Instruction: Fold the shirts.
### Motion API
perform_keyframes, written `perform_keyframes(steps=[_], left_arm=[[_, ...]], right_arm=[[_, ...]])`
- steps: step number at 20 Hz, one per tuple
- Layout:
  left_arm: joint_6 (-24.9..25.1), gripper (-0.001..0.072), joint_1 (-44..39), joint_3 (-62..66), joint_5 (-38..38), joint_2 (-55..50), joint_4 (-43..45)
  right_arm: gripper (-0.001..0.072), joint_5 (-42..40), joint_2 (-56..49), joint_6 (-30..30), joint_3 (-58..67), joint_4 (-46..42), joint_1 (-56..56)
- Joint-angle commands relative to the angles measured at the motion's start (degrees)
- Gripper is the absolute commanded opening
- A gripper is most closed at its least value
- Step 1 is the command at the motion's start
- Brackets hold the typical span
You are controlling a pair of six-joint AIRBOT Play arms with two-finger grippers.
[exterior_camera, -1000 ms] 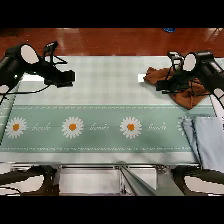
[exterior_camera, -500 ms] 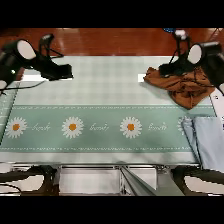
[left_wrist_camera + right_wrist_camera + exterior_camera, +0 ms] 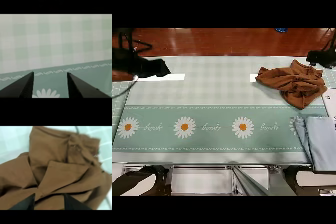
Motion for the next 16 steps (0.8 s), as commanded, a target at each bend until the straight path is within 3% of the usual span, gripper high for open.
perform_keyframes(steps=[1, 9, 10, 12, 16], left_arm=[[-1.42, 0.0507, -3.63, -9.27, 4.61, 4.63, -0.96], [-7.08, 0.0507, -6.36, -12.39, 11.26, 1.22, -1.44], [-8.61, 0.0507, -6.38, -12.39, 11.89, 0.66, -2.10], [-8.70, 0.0507, -6.32, -12.37, 13.38, -0.28, -3.32], [-8.66, 0.0506, 1.20, -10.08, 6.73, 2.01, -3.26]], right_arm=[[0.0413, -2.27, -8.13, -2.56, 0.15, 13.29, -5.84], [0.0398, 0.74, -18.18, -4.35, 0.15, 16.22, -4.70], [0.0311, 1.95, -18.43, -5.16, 0.15, 16.24, -4.00], [0.0027, 4.63, -18.29, -8.81, 0.22, 17.62, -2.51], [0.0022, 6.27, -10.80, -17.59, 3.56, 24.04, -0.48]])
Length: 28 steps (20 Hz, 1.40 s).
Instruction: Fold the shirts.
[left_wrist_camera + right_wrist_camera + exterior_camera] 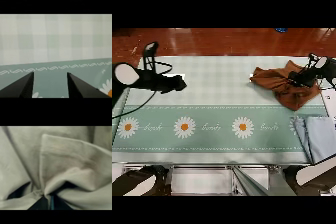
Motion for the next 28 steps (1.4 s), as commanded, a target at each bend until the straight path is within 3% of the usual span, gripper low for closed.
perform_keyframes(steps=[1, 5, 9, 13, 19, 25, 28], left_arm=[[-0.61, 0.0506, 7.06, 1.60, -5.73, 2.80, -0.48], [1.97, 0.0507, 11.72, -1.42, -8.96, 11.74, -0.59], [1.97, 0.0507, 5.88, -12.17, -9.11, 20.39, -1.64], [1.51, 0.0507, -1.14, -20.57, -8.44, 22.43, -1.75], [0.17, 0.0507, -3.23, -22.51, -1.88, 22.43, -3.23], [0.20, 0.0507, -3.23, -22.51, -0.13, 22.40, -3.37], [0.22, 0.0507, -1.88, -21.99, 5.03, 22.49, -0.57]], right_arm=[[0.0022, -0.02, 7.54, -7.69, 3.58, 5.16, 1.64], [0.0021, -2.43, 20.70, -9.60, 10.91, 7.93, 2.80], [0.0021, -2.34, 27.71, -12.13, 19.30, 12.33, 3.52], [0.0021, -1.42, 31.19, -14.60, 28.65, 19.56, 3.50], [0.0021, -3.89, 37.90, -22.16, 28.76, 28.30, 4.13], [0.0021, -3.17, 41.20, -25.90, 28.74, 28.00, 14.21], [0.0021, 0.74, 41.11, -25.83, 26.99, 26.47, 19.76]])
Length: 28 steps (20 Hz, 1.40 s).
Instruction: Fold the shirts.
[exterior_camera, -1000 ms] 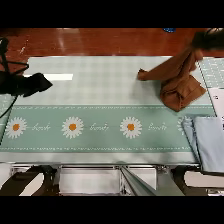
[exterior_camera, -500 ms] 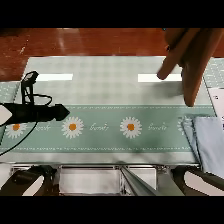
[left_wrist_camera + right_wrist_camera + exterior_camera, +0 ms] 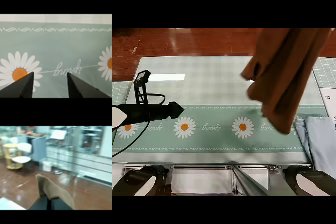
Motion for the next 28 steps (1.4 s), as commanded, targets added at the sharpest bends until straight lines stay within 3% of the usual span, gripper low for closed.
perform_keyframes(steps=[1, 5, 10, 13, 14, 15, 16, 19, 22, 23, 25, 28], left_arm=[[0.02, 0.0507, 2.75, 1.22, 6.45, 0.07, 2.82], [0.02, 0.0507, 11.47, 4.26, 7.63, 0.07, 0.92], [0.09, 0.0506, 13.25, 3.10, 2.40, -0.04, -0.31], [0.24, 0.0507, 13.22, 1.16, 1.11, -0.04, -1.16], [0.17, 0.0507, 13.22, 0.22, 0.39, -0.07, -1.42], [0.22, 0.0507, 12.79, -0.61, 0.00, -0.20, -1.75], [0.22, 0.0507, 12.07, -1.31, -0.02, -0.39, -1.79], [0.83, 0.0507, 10.82, -1.66, 0.00, -1.03, -1.81], [0.74, 0.0507, 10.78, -1.60, -3.15, -1.51, -5.60], [3.08, 0.0506, 10.69, -1.75, -5.11, -2.12, -9.73], [12.94, 0.0507, 9.38, -2.80, -6.10, -3.56, -19.56], [22.53, 0.0507, 4.87, -3.48, -3.17, -8.96, -24.30]], right_arm=[[0.0021, 4.46, 0.39, -0.92, -3.39, -0.02, 6.86], [0.0021, 4.66, 0.39, 1.53, -22.38, 0.11, 16.85], [0.0021, -12.11, -3.61, 5.70, -54.31, 3.32, 29.44], [0.0022, -16.31, -11.54, 5.81, -59.80, 8.76, 33.59], [0.0077, -17.14, -14.21, 5.81, -59.80, 10.78, 34.27], [0.0320, -17.73, -15.80, 5.75, -59.67, 12.68, 34.25], [0.0408, -17.35, -16.39, 4.48, -58.62, 12.44, 33.31], [0.0408, -10.91, -12.87, 4.44, -52.15, 9.70, 23.39], [0.0408, -3.28, -3.13, 5.88, -49.70, 3.78, 4.55], [0.0408, -0.70, -0.02, 7.89, -50.10, -0.85, -1.86], [0.0408, 2.32, 5.77, 11.50, -54.53, -7.48, -14.10], [0.0408, 7.15, 11.63, 11.43, -67.89, -7.45, -26.91]])
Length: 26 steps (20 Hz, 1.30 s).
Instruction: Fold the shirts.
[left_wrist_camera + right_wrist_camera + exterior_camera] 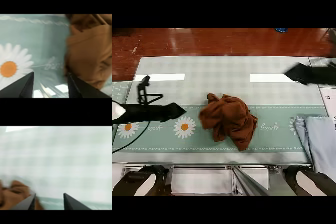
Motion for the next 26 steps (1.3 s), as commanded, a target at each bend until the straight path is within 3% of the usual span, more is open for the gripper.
perform_keyframes(steps=[1, 4, 10, 17, 19, 20, 23, 26], left_arm=[[12.00, 0.0507, -4.42, -0.63, 2.67, -6.34, -7.72], [18.53, 0.0507, -5.86, -0.46, 3.32, -13.97, -13.44], [18.93, 0.0507, -2.82, -0.42, 3.76, -21.51, -13.27], [21.90, 0.0497, -9.73, -0.35, 4.22, -33.05, -21.20], [21.90, 0.0113, -9.05, -0.33, 3.80, -33.70, -21.35], [21.97, 0.0036, -8.48, 0.02, 3.06, -33.68, -21.31], [22.77, 0.0022, -6.93, 1.95, 0.92, -33.62, -21.31], [22.73, 0.0022, -6.78, 3.82, 0.74, -33.62, -21.33]], right_arm=[[0.0407, 6.67, 7.54, 0.74, -13.79, -2.93, -14.29], [0.0407, 7.30, 10.14, -2.40, -25.59, 1.33, -14.69], [0.0407, 7.06, 10.14, -5.60, -35.36, 5.90, -14.56], [0.0407, 4.24, 7.06, -3.08, -36.68, 6.10, -2.21], [0.0407, 2.19, 5.11, -1.75, -36.68, 6.64, 3.17], [0.0407, 0.20, 4.20, -0.66, -36.68, 6.86, 5.92], [0.0407, -5.81, 0.55, -0.33, -36.65, 12.33, 12.11], [0.0407, -7.89, -4.13, -4.24, -36.65, 20.72, 17.55]])
